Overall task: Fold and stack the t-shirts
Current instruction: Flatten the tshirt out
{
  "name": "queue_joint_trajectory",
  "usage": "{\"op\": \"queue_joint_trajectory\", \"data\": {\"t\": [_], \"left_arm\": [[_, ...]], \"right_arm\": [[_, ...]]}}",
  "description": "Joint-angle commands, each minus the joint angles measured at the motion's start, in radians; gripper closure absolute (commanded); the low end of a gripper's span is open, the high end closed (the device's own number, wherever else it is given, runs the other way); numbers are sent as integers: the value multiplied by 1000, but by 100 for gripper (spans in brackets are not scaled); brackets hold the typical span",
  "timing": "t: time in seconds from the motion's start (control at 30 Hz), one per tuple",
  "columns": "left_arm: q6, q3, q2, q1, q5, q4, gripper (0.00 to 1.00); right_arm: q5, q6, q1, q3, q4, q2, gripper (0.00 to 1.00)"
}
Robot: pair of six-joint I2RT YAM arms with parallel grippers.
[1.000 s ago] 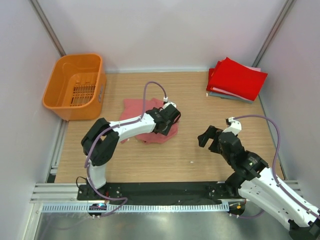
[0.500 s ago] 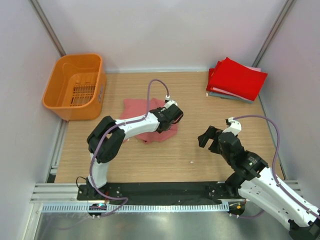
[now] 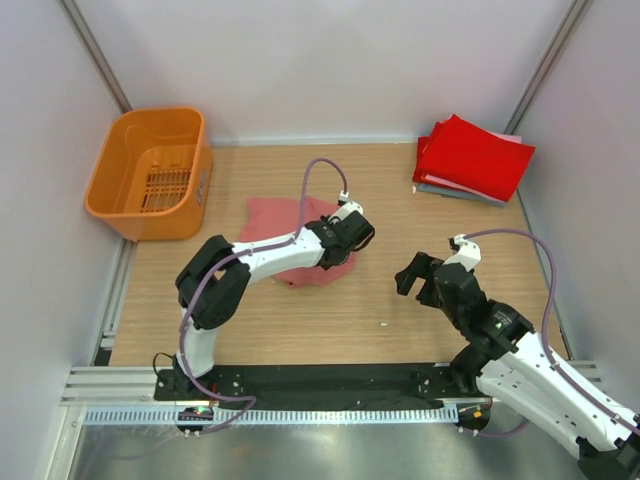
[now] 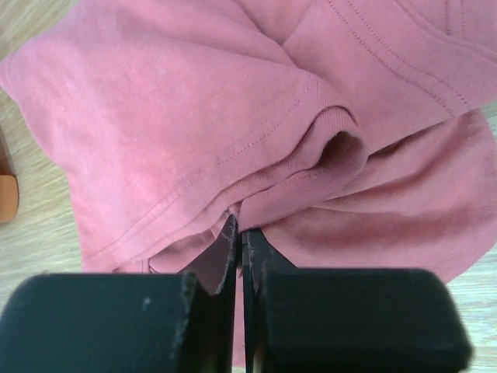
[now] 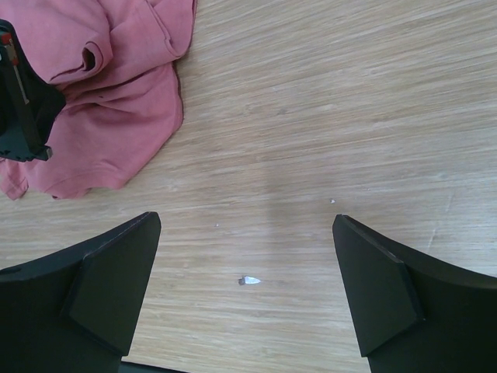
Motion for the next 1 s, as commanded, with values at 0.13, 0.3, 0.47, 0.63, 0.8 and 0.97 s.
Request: {"op": "queue_joint_trajectory", "data": {"t": [0.13, 0.3, 0.47, 0.63, 0.8, 0.97], "left_arm": [[-6, 61, -63, -2, -12, -23, 100], [-93, 251, -155, 93, 196, -170, 100], [-156, 517, -428, 325, 250, -276, 100], [-179, 421, -617, 515, 235, -370, 98], [-193, 80, -784, 676, 325, -330, 96], [-187, -151, -846, 765, 473, -324, 99]], "right_arm": [[19, 3, 4, -3, 33, 12, 0], [38, -1, 4, 8, 42, 29, 0], [18, -32, 4, 69, 74, 79, 0], [-17, -67, 4, 116, 174, 206, 0], [-66, -118, 1, 221, 293, 417, 0], [-261, -161, -57, 371, 399, 673, 0]]}}
